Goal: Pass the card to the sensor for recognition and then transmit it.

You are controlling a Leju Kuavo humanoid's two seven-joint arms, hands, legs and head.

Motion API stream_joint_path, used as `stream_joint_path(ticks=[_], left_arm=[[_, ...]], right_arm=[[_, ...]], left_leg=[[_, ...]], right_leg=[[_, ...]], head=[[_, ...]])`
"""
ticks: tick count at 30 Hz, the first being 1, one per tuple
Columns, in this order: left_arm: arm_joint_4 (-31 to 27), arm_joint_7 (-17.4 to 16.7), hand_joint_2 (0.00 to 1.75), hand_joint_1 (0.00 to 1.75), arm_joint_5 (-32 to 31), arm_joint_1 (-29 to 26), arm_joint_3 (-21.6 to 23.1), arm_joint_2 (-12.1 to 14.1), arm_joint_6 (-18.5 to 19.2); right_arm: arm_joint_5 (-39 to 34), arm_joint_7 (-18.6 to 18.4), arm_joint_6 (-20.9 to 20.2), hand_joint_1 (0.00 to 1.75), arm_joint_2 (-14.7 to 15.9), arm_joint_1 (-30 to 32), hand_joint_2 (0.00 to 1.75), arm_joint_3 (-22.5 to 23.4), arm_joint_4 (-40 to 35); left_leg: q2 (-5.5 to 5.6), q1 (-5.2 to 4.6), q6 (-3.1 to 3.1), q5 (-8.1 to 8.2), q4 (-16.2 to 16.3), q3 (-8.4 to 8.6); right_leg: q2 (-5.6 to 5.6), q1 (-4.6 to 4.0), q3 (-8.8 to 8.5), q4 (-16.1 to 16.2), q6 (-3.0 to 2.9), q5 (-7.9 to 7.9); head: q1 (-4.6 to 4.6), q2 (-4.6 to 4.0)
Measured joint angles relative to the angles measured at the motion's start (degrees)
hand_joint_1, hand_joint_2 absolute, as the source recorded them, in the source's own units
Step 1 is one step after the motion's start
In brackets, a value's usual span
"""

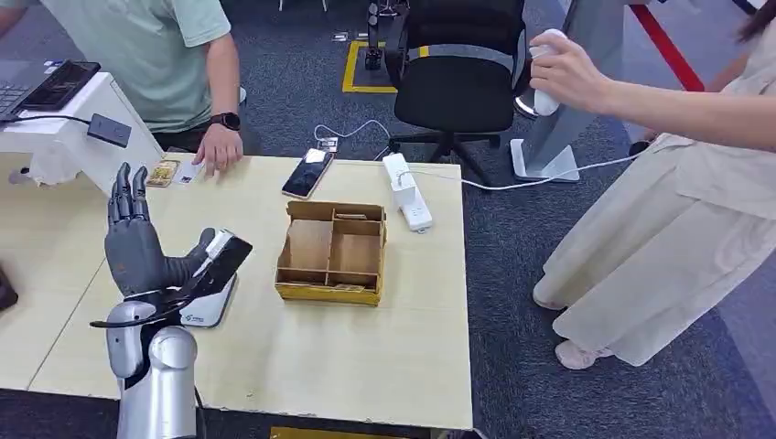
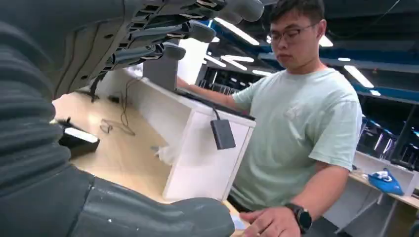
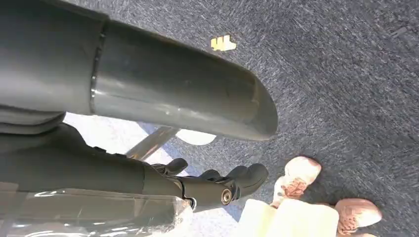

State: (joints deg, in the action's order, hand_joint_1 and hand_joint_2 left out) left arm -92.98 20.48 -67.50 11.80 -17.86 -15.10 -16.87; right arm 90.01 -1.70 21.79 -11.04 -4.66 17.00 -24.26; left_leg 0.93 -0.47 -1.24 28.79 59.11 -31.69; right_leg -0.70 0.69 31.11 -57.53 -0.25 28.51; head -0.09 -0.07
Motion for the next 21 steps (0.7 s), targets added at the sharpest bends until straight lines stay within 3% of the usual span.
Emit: stream_joint_path(ticks=[9, 21], left_arm=[[0.35, 0.83, 1.75, 0.0, -4.84, -1.35, 2.42, 3.15, -4.15], [2.31, 0.68, 1.75, 0.0, -7.84, -5.75, 5.98, 6.96, -5.83]], right_arm=[[0.0, 0.04, 0.39, 0.0, 0.0, -0.1, 0.0, 0.0, 0.0], [0.0, 1.11, 1.68, 0.0, 0.02, -0.03, 0.0, 0.26, 0.44]], left_leg=[[0.0, 0.0, 0.0, 0.0, 0.0, 0.0], [-0.02, 0.0, 0.0, 0.0, 0.0, -0.01]], right_leg=[[0.0, 0.0, 0.01, 0.0, 0.0, 0.0], [-0.03, 0.0, 0.04, 0.0, 0.0, 0.0]], head=[[0.0, 0.02], [-0.02, 0.02]])
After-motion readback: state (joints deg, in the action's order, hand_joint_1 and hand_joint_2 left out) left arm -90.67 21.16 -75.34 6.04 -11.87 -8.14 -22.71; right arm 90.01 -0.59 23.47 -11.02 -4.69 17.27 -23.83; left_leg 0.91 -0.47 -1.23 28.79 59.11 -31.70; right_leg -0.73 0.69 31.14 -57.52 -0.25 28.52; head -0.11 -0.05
